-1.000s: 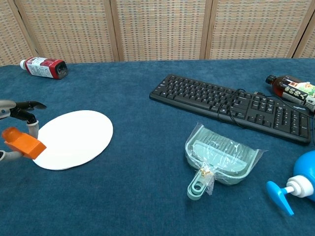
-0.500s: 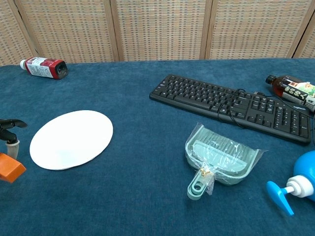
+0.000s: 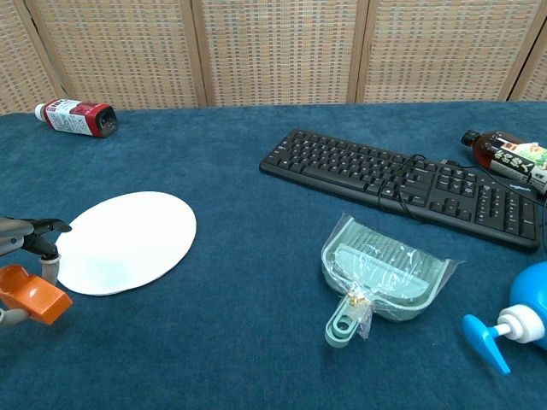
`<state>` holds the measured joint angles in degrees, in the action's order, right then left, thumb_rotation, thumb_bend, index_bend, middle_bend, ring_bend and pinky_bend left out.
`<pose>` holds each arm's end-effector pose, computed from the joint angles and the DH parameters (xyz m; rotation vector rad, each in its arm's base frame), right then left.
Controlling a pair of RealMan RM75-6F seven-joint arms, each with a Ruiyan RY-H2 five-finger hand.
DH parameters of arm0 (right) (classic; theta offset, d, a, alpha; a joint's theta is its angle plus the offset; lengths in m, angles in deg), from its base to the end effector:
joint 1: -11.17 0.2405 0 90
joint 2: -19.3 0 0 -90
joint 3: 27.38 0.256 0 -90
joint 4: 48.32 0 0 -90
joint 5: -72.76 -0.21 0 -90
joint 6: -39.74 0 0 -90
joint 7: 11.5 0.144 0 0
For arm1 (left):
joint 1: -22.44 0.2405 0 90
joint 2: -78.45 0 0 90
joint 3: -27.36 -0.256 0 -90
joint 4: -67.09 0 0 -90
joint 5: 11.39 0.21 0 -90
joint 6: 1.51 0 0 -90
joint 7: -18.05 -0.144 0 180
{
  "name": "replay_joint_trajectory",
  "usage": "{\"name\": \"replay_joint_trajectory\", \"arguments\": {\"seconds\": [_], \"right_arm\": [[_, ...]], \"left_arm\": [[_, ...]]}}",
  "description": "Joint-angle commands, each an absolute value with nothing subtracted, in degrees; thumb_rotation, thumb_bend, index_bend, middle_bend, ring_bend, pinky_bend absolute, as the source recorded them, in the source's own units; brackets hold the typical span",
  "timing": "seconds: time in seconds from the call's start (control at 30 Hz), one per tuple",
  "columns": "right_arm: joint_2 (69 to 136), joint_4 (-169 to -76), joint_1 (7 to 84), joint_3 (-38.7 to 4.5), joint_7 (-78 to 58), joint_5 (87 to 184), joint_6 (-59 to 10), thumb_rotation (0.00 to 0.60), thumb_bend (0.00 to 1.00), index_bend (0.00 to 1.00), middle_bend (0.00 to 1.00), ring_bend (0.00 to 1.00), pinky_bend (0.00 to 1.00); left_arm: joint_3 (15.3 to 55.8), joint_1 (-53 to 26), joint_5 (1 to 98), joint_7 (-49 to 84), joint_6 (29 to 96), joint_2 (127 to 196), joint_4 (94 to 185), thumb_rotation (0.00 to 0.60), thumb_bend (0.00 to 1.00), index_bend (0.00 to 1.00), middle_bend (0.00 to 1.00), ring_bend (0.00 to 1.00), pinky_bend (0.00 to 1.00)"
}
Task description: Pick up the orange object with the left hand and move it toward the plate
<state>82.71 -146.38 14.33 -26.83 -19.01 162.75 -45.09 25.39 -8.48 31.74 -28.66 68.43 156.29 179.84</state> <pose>-0.2907 -0.1618 0.1449 1.4746 -0.8887 0.8642 -0.2150 0.2254 0.0184 -1.7832 -1.1078 -0.3837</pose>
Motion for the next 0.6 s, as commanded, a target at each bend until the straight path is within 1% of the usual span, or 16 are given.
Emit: {"name": "replay_joint_trajectory", "arguments": {"seconds": [0.03, 0.37, 0.6], "right_arm": [[82.7, -146.4, 14.3, -26.8, -18.9, 162.8, -45.2, 0.600, 0.00, 0.00, 0.00, 0.00, 0.04], [82.6, -146.3, 14.3, -26.8, -18.6, 162.8, -45.2, 0.600, 0.00, 0.00, 0.00, 0.00, 0.04], [82.7, -146.3, 14.3, -26.7, -18.6, 162.8, -45.3, 0.600, 0.00, 0.00, 0.00, 0.00, 0.04]], "left_arm": [[25.7, -8.9, 30.8, -29.2, 68.9, 157.4, 179.5, 0.600, 0.45, 0.64, 0.00, 0.00, 0.00], [26.5, -10.0, 26.9, -30.0, 68.8, 160.3, 177.6, 0.600, 0.45, 0.64, 0.00, 0.00, 0.00], [26.6, -10.6, 26.3, -31.6, 70.9, 162.1, 176.7, 0.600, 0.45, 0.62, 0.00, 0.00, 0.00]]}}
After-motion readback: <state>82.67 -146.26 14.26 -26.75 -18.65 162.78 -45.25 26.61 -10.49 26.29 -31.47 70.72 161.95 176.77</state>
